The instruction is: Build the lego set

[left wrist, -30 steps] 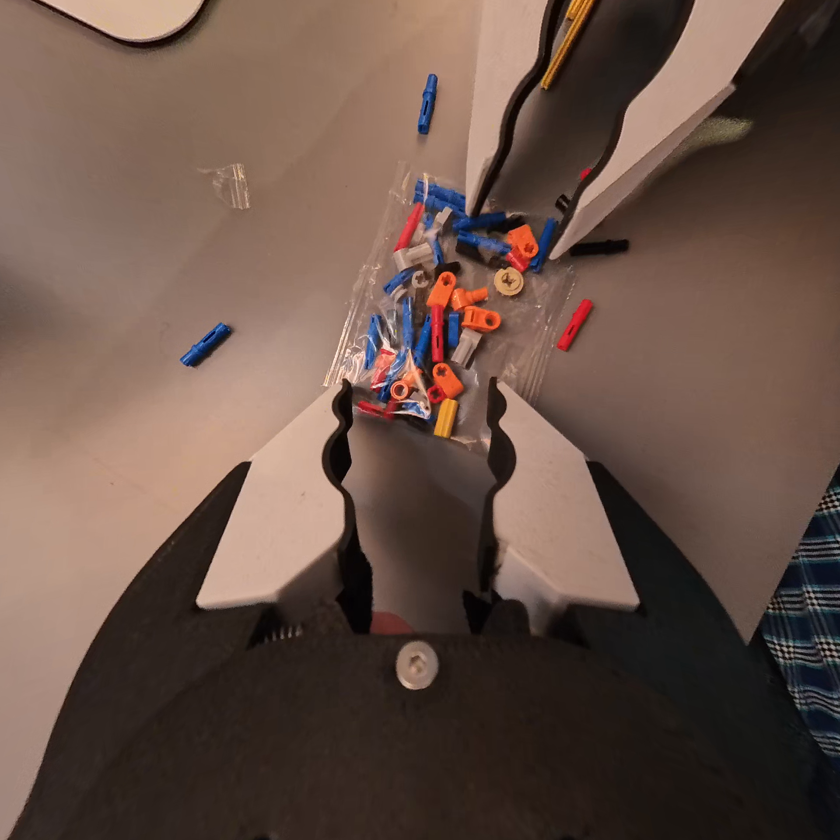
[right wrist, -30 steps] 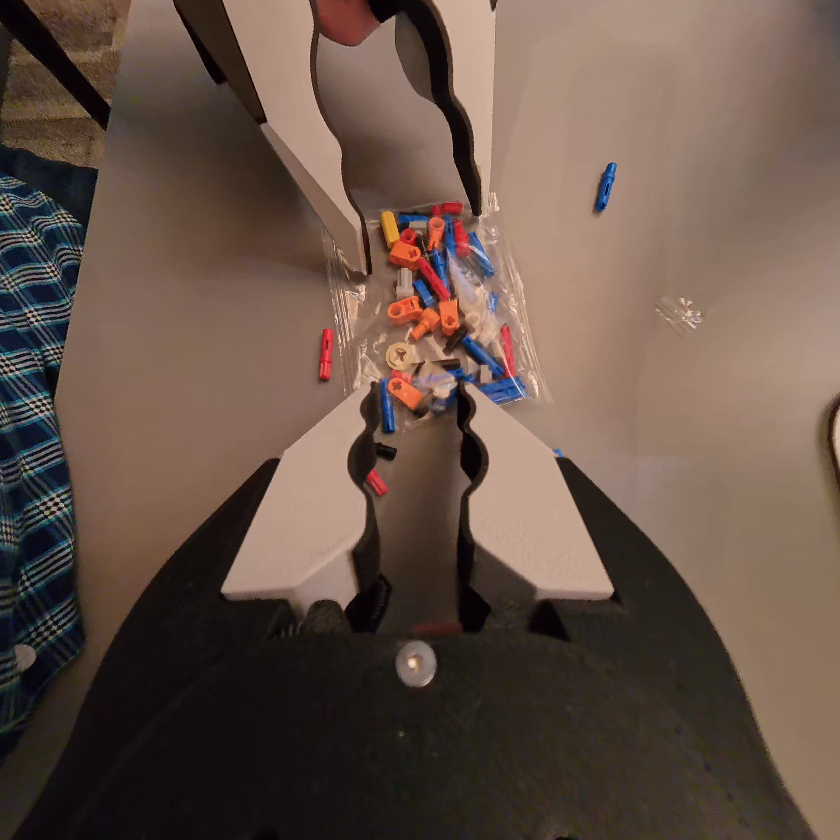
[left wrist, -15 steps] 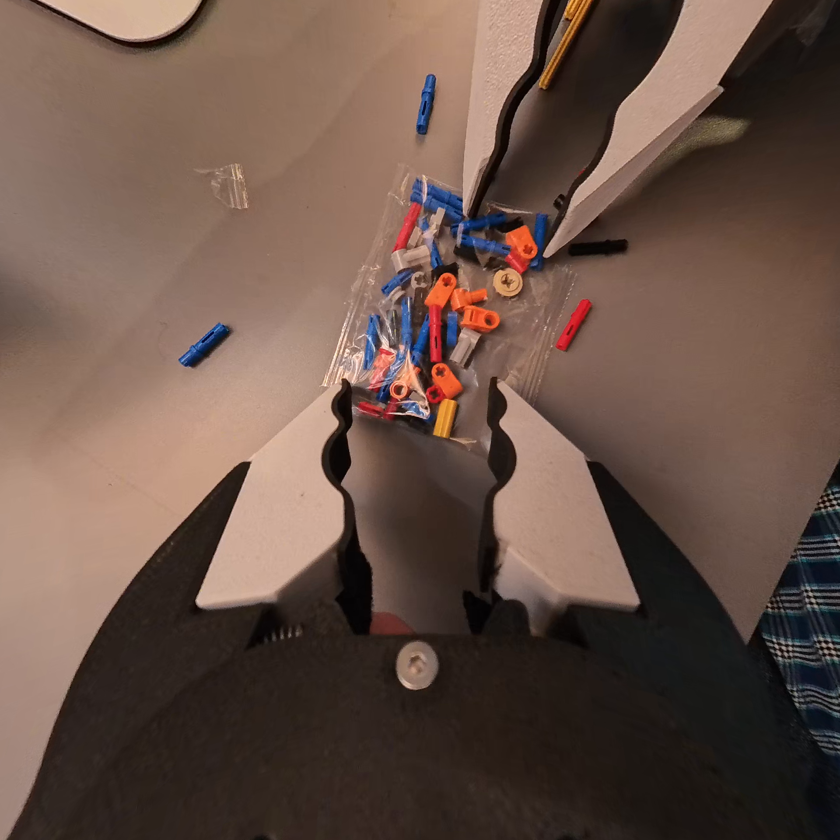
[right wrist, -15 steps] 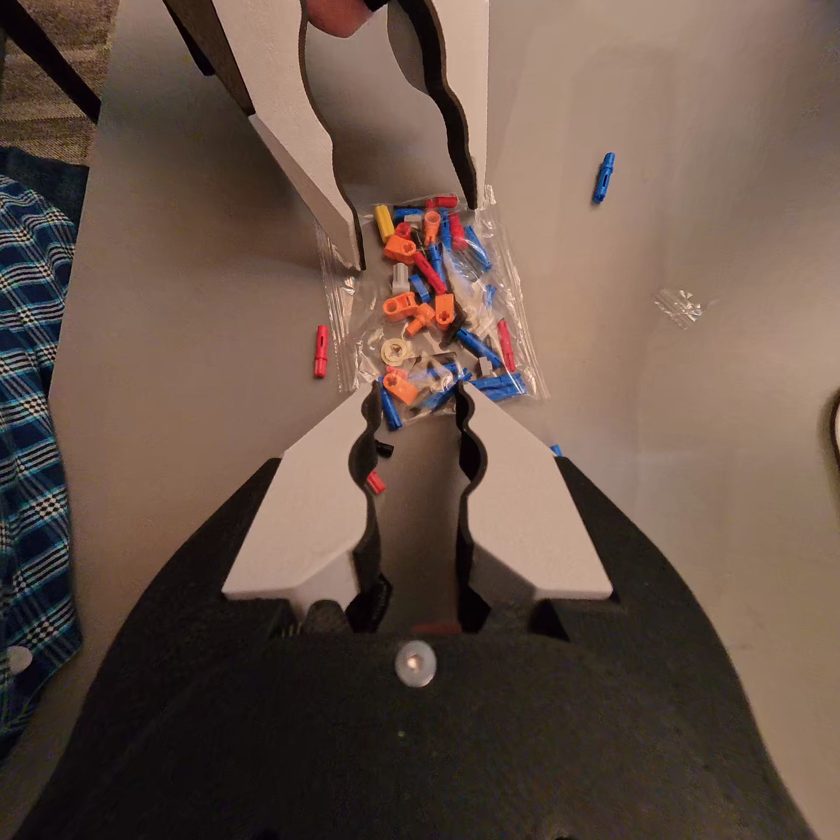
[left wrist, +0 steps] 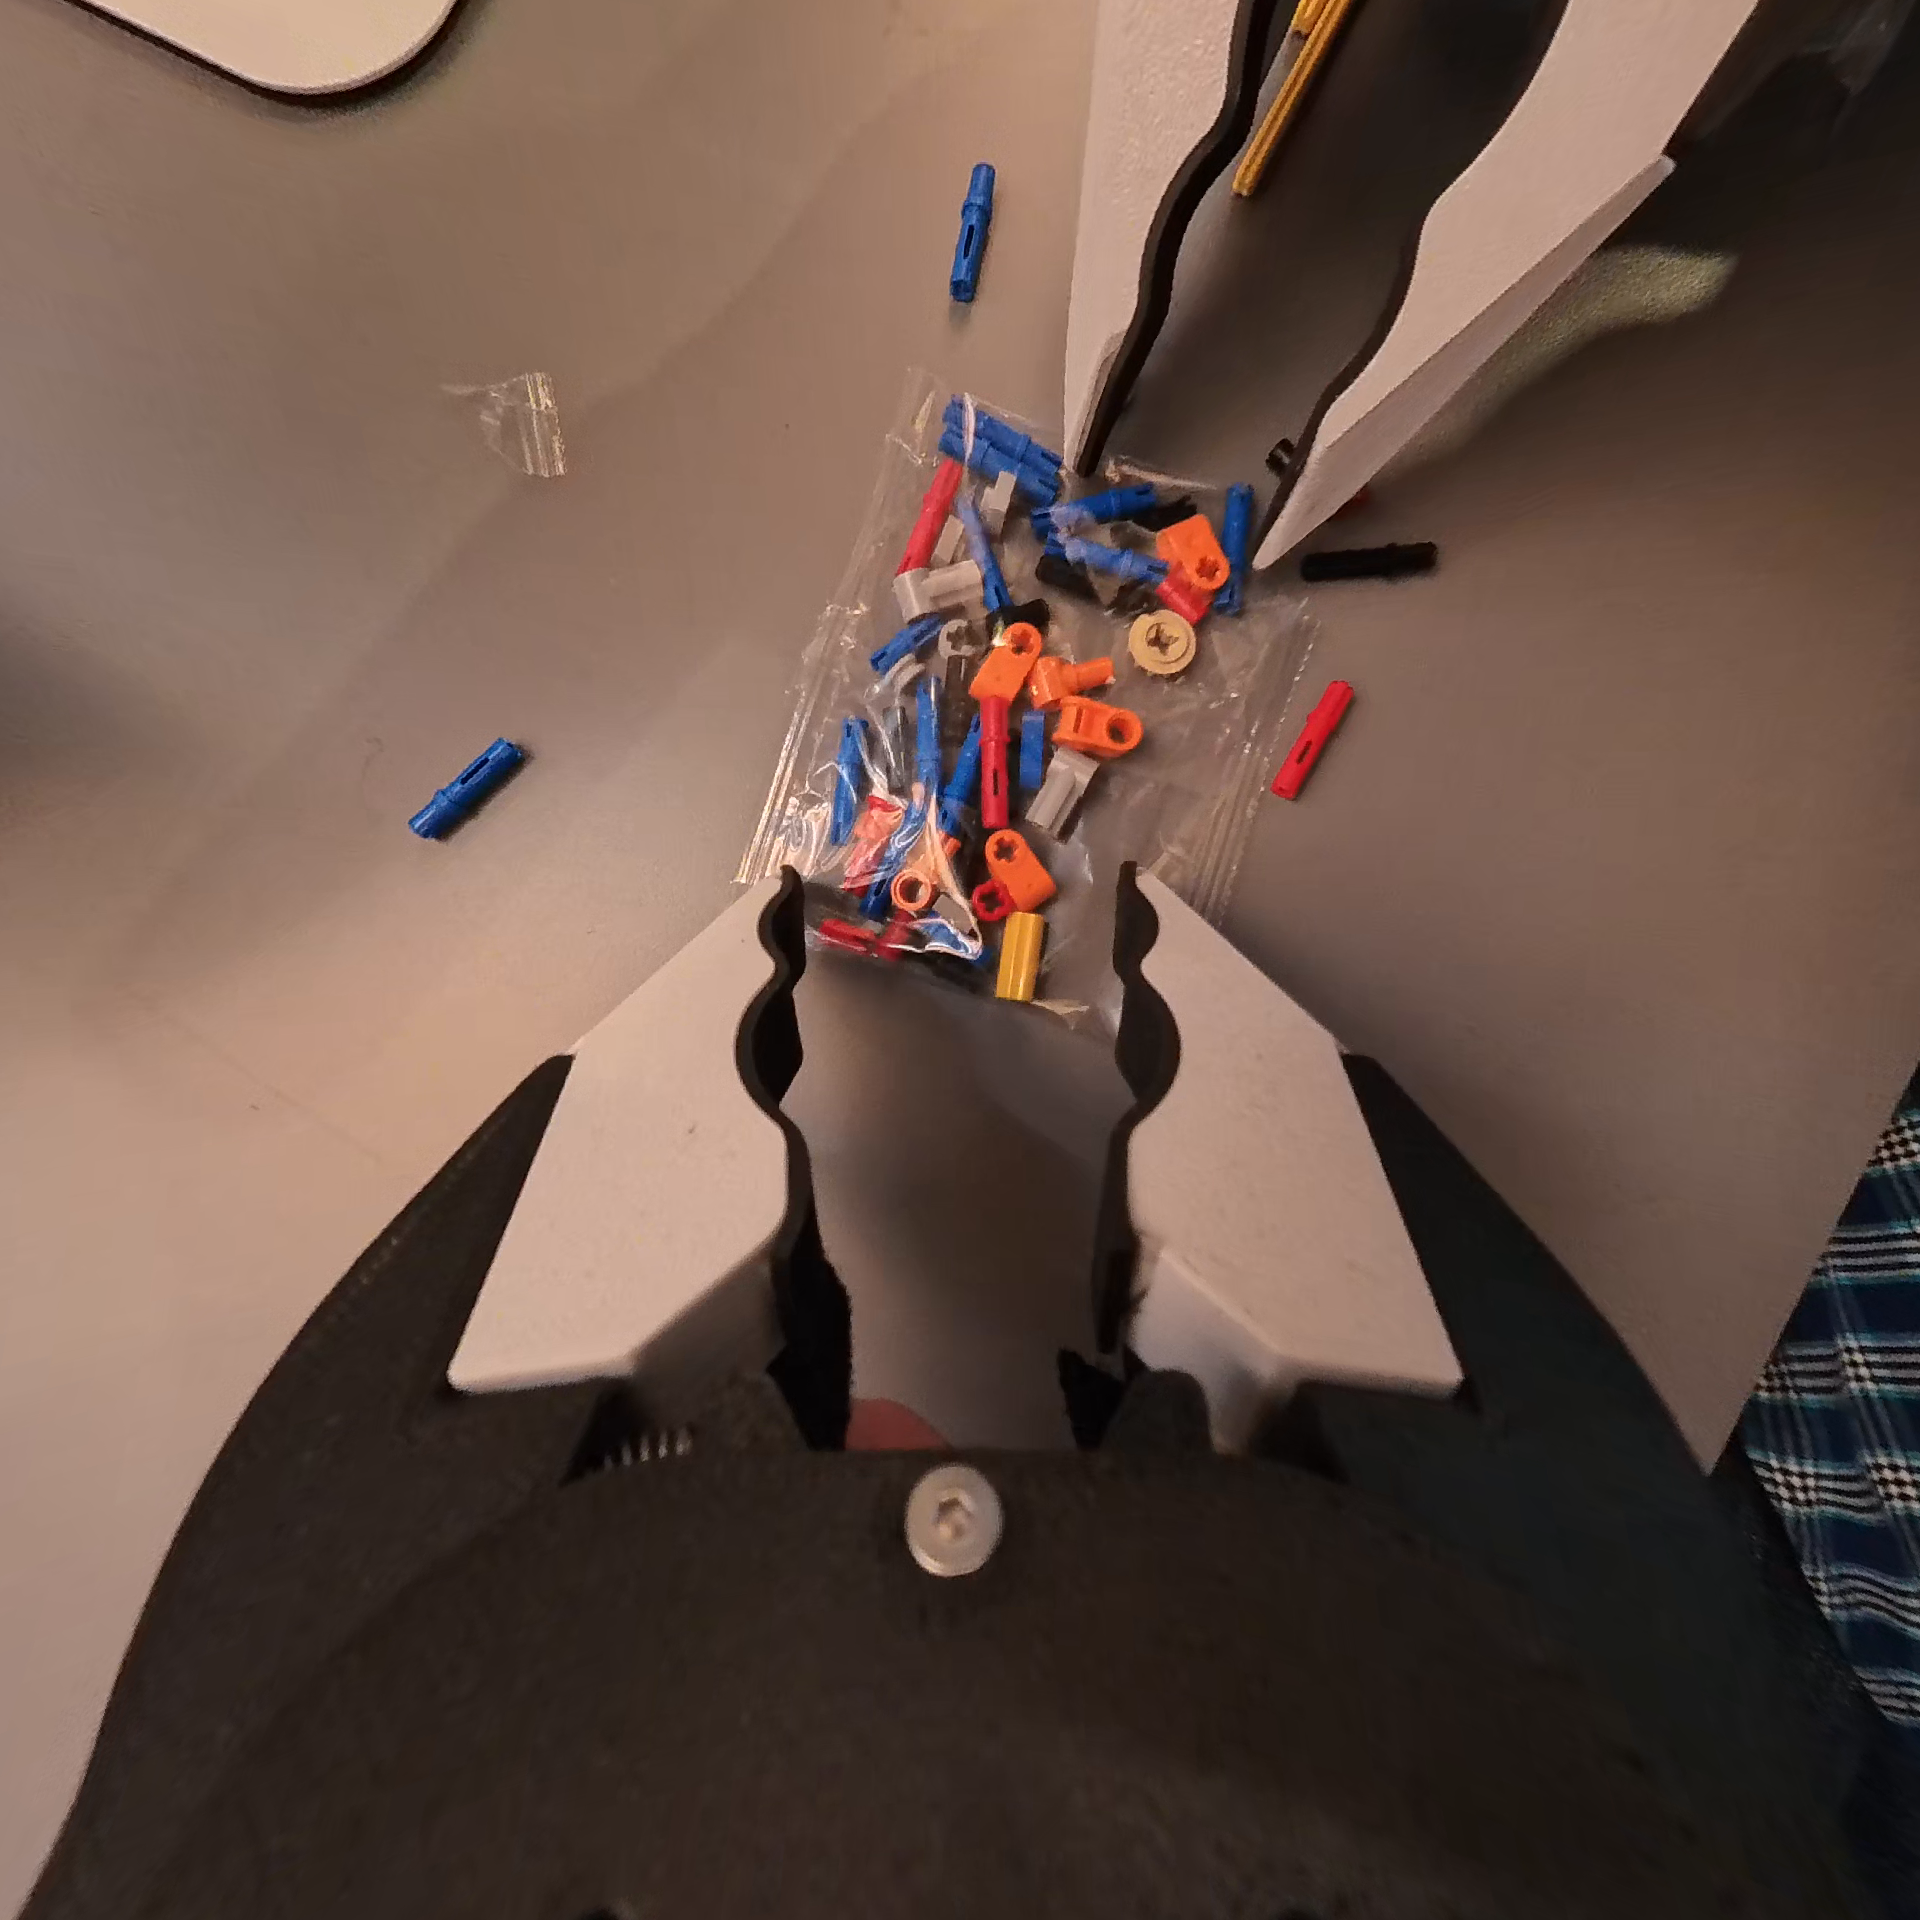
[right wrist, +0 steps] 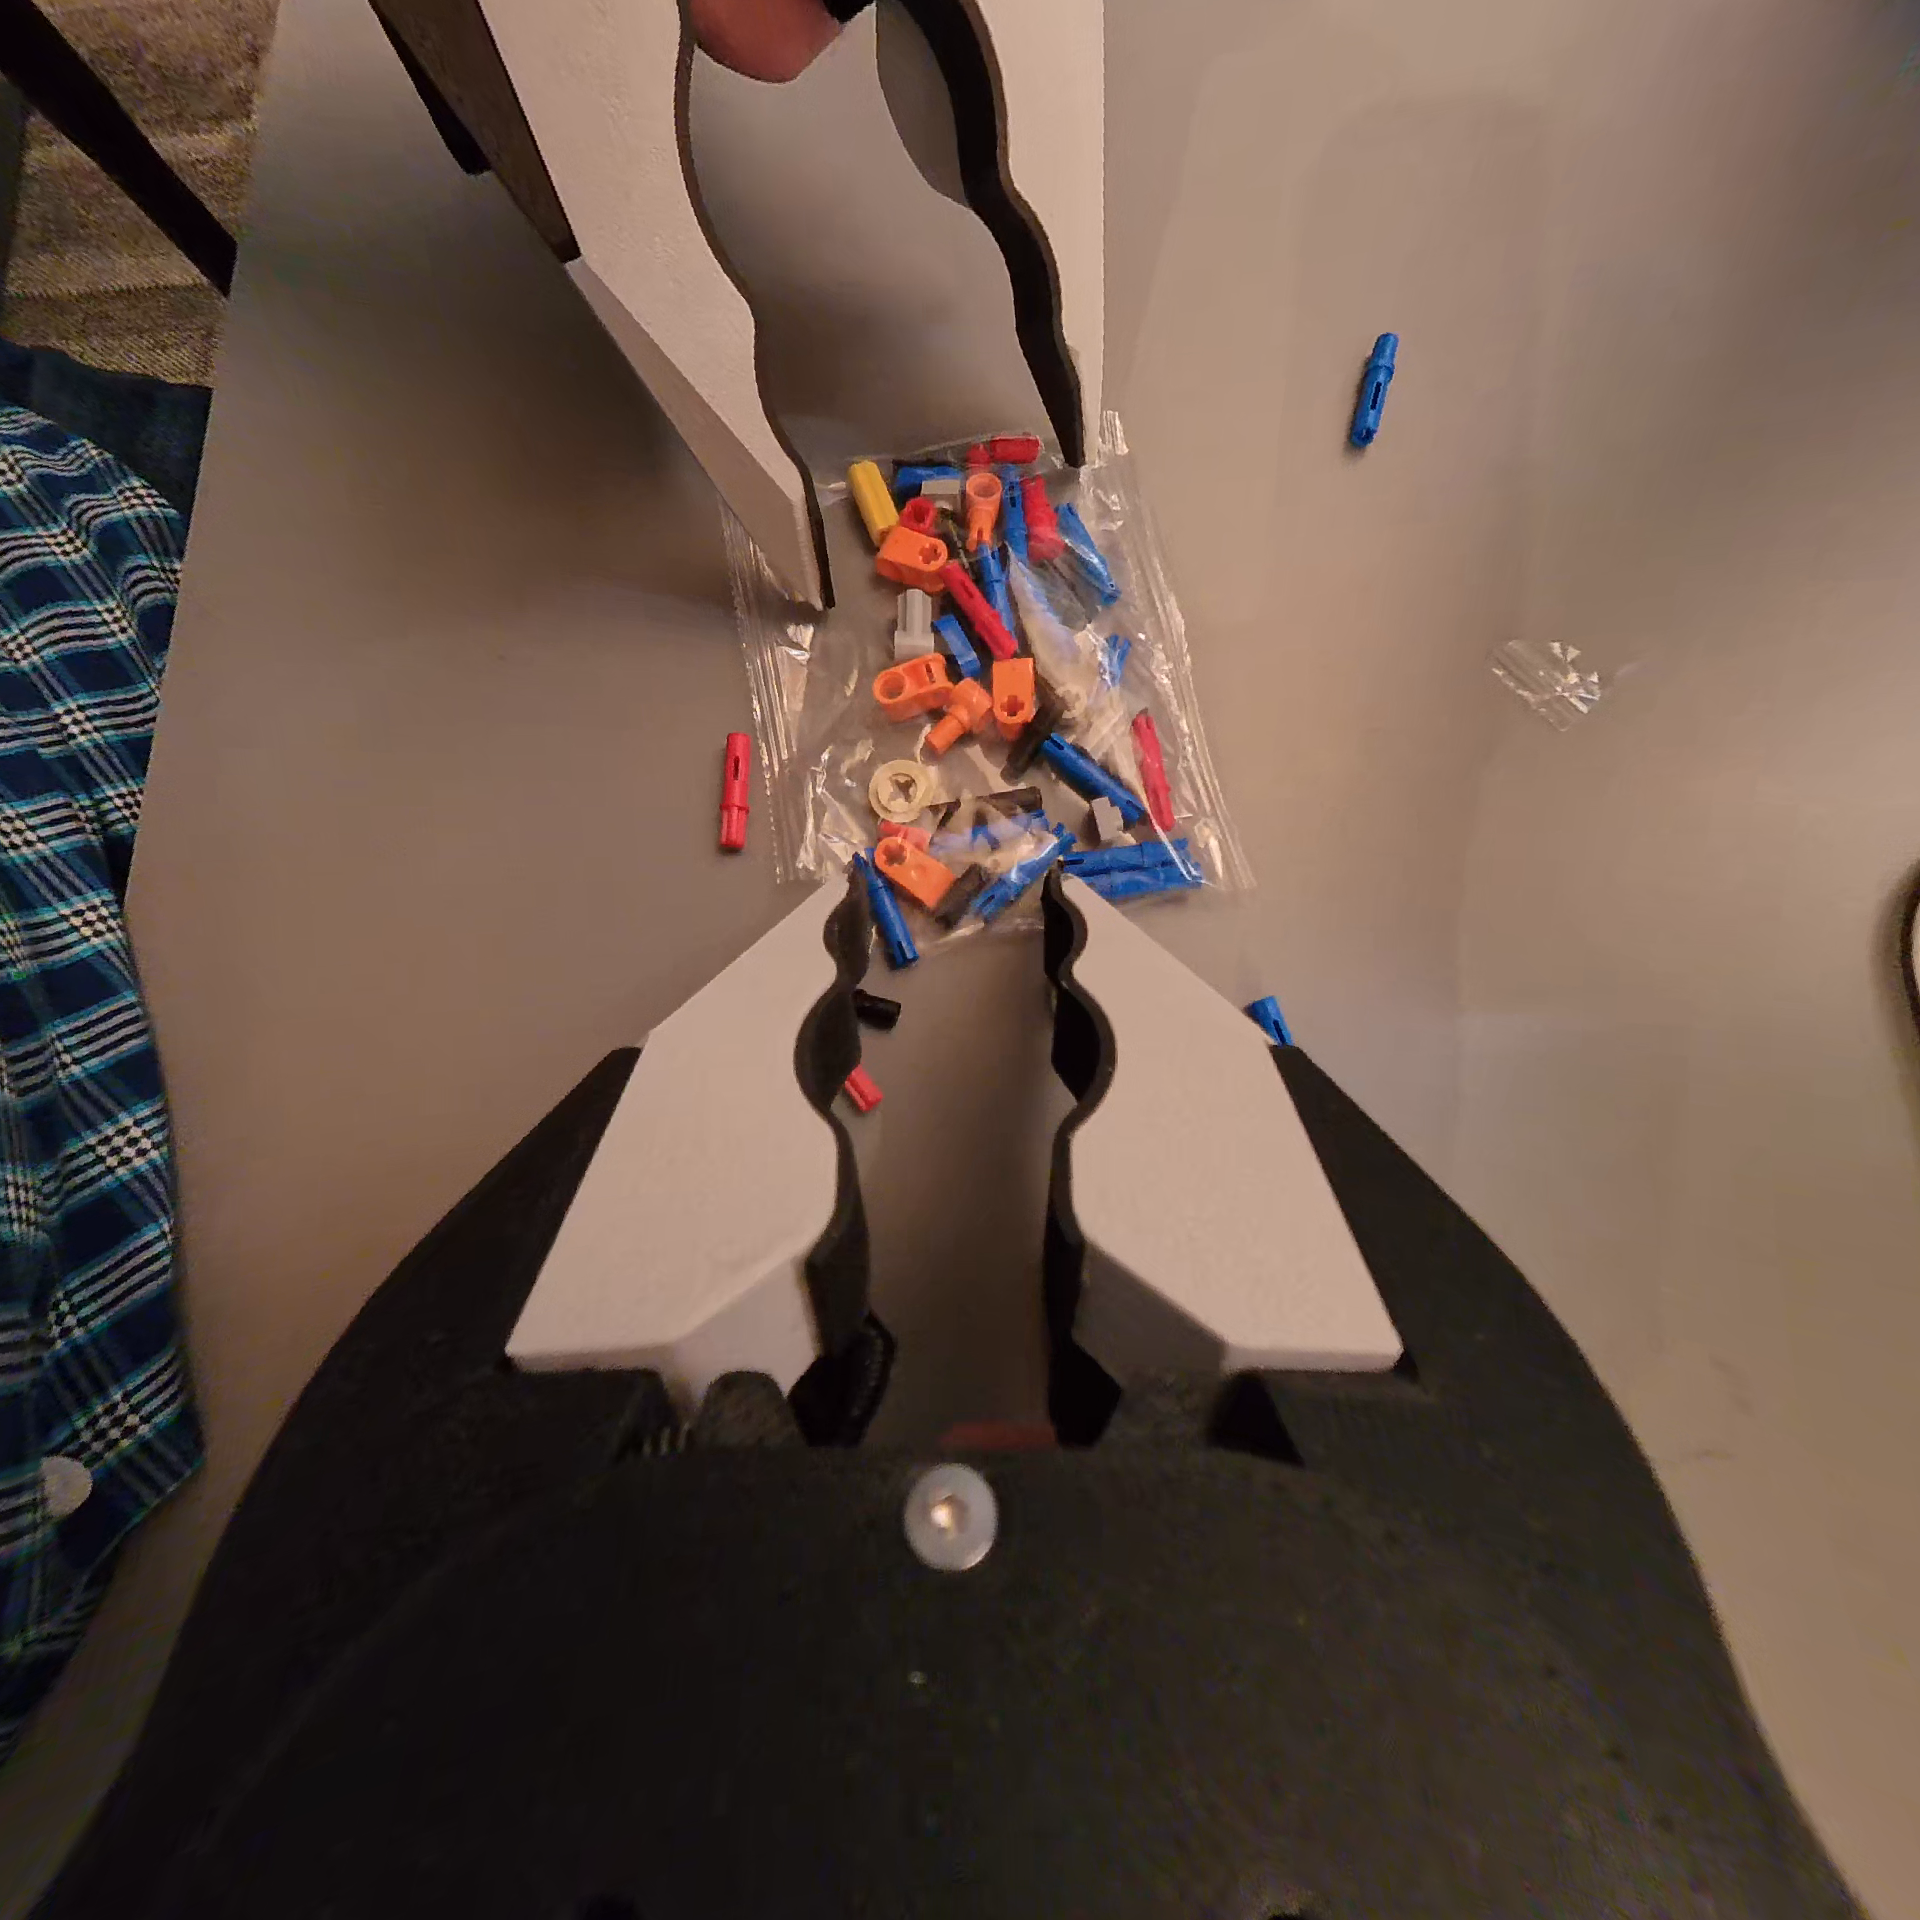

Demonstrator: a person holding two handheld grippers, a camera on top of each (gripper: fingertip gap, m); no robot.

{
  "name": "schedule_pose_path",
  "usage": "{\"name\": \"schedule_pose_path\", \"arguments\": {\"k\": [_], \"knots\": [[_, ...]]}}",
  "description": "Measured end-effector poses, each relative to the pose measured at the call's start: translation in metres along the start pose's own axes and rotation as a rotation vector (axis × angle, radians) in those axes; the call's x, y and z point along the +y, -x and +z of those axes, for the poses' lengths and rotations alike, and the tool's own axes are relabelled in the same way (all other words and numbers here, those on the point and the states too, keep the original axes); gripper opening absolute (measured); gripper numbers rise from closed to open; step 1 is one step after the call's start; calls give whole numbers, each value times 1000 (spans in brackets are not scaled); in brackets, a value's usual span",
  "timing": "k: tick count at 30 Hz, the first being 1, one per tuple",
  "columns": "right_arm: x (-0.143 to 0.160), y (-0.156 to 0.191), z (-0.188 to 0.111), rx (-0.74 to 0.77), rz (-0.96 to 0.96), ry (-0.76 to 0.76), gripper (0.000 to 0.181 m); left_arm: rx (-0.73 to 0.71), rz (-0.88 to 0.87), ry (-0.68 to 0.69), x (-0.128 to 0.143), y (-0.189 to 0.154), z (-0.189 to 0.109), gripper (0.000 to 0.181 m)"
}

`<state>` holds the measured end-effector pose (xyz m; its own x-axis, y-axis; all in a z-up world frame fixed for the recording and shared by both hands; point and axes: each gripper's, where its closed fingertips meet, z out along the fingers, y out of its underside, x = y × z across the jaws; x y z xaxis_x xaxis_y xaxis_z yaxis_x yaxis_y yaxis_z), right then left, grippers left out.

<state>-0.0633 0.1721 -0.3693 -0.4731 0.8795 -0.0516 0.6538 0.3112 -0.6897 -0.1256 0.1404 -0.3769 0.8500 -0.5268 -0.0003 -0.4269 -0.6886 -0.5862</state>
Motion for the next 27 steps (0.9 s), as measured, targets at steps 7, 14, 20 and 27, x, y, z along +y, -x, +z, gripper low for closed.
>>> {"name": "schedule_pose_path", "arguments": {"k": [7, 14, 20, 27], "knots": [[-1, -2, -6, 7, 6, -11, 32, -7, 2, 6, 1, 1, 0, 57], [5, -8, -17, 32, 31, -4, 32, -47, -26, 15, 3, 10, -1, 57], [9, -4, -26, 38, 48, -11, 32, -82, -44, 33, 8, 17, -6, 58], [19, -2, -39, 55, 84, -14, 32, -142, -13, -17, 0, 15, -21, 70]]}}
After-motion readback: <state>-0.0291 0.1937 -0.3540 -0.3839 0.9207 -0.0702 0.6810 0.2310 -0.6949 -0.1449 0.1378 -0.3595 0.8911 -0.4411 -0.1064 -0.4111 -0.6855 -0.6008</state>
